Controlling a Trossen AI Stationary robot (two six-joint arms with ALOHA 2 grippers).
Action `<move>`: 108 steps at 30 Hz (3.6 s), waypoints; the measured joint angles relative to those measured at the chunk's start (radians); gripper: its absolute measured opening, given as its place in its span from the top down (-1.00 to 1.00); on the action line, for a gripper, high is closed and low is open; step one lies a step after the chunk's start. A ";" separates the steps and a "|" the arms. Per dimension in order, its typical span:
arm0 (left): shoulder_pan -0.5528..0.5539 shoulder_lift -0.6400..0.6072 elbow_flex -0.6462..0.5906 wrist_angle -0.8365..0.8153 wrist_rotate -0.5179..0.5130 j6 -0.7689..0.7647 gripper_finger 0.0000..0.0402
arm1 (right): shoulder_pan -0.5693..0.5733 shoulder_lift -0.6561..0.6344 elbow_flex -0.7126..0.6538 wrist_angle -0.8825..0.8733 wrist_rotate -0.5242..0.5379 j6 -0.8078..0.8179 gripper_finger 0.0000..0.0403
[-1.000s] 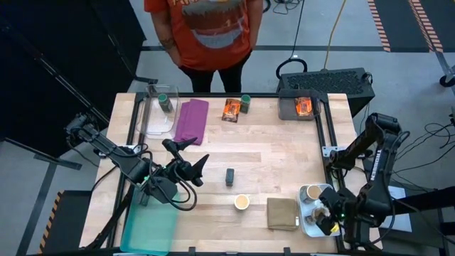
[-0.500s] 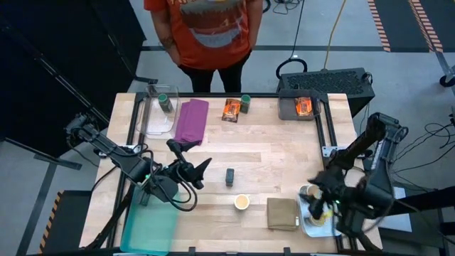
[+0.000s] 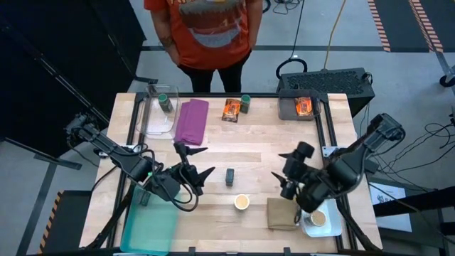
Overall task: Sort spices by type
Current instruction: Put the orange seasoning bag into the black bin
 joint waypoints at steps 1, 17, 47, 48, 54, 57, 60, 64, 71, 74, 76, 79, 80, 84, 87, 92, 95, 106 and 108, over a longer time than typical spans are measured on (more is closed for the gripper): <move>0.000 0.000 0.000 -0.008 0.000 -0.017 -0.75 | -0.015 0.000 0.000 0.020 0.000 -0.048 -0.44; 0.006 0.000 0.000 -0.024 0.000 -0.093 -0.75 | -0.180 -0.014 -0.023 0.154 0.002 -0.491 0.09; 0.489 0.159 0.000 0.198 0.357 -0.095 -0.75 | -0.462 -0.563 -0.705 1.135 -0.240 -0.820 1.00; 0.514 0.170 0.000 0.197 0.357 -0.109 -0.75 | -0.483 -0.573 -0.691 1.061 -0.236 -0.752 1.00; 0.664 0.253 0.000 0.180 0.509 -0.205 -0.75 | -0.588 -0.588 -0.631 0.738 -0.240 -0.486 1.00; 0.724 0.302 0.000 0.184 0.543 -0.241 -0.75 | -0.603 -0.580 -0.631 0.724 -0.244 -0.475 1.00; 0.782 0.345 0.000 0.182 0.574 -0.262 -0.75 | -0.606 -0.579 -0.631 0.727 -0.244 -0.490 1.00; 0.845 0.384 0.004 0.184 0.694 -0.334 -0.75 | -0.606 -0.582 -0.631 0.729 -0.243 -0.508 1.00; 0.893 0.457 0.065 0.182 0.734 -0.379 -0.75 | -0.606 -0.583 -0.631 0.761 -0.243 -0.547 1.00; 0.896 0.507 0.103 0.172 0.731 -0.387 -0.75 | -0.606 -0.583 -0.631 0.780 -0.243 -0.567 1.00; 0.897 0.536 0.128 0.153 0.720 -0.389 -0.75 | -0.606 -0.583 -0.631 0.781 -0.243 -0.570 1.00; 0.902 0.554 0.152 0.136 0.709 -0.396 -0.75 | -0.606 -0.583 -0.631 0.770 -0.243 -0.570 1.00; 0.906 0.554 0.152 0.122 0.707 -0.407 -0.75 | -0.606 -0.583 -0.631 0.766 -0.243 -0.570 1.00; 0.927 0.556 0.151 0.085 0.686 -0.414 -0.75 | -0.606 -0.583 -0.631 0.759 -0.243 -0.570 1.00; 0.941 0.556 0.151 0.086 0.670 -0.415 -0.75 | -0.606 -0.583 -0.631 0.763 -0.239 -0.570 1.00; 0.965 0.602 0.150 0.097 0.671 -0.452 -0.75 | -0.606 -0.583 -0.631 0.771 -0.238 -0.570 1.00; 0.961 0.629 0.150 0.099 0.671 -0.466 -0.75 | -0.606 -0.583 -0.631 0.767 -0.238 -0.570 1.00; 0.990 0.653 0.151 0.117 0.668 -0.469 -0.75 | -0.606 -0.579 -0.631 0.764 -0.238 -0.578 1.00; 0.995 0.661 0.150 0.111 0.671 -0.470 -0.75 | -0.606 -0.579 -0.631 0.764 -0.238 -0.578 1.00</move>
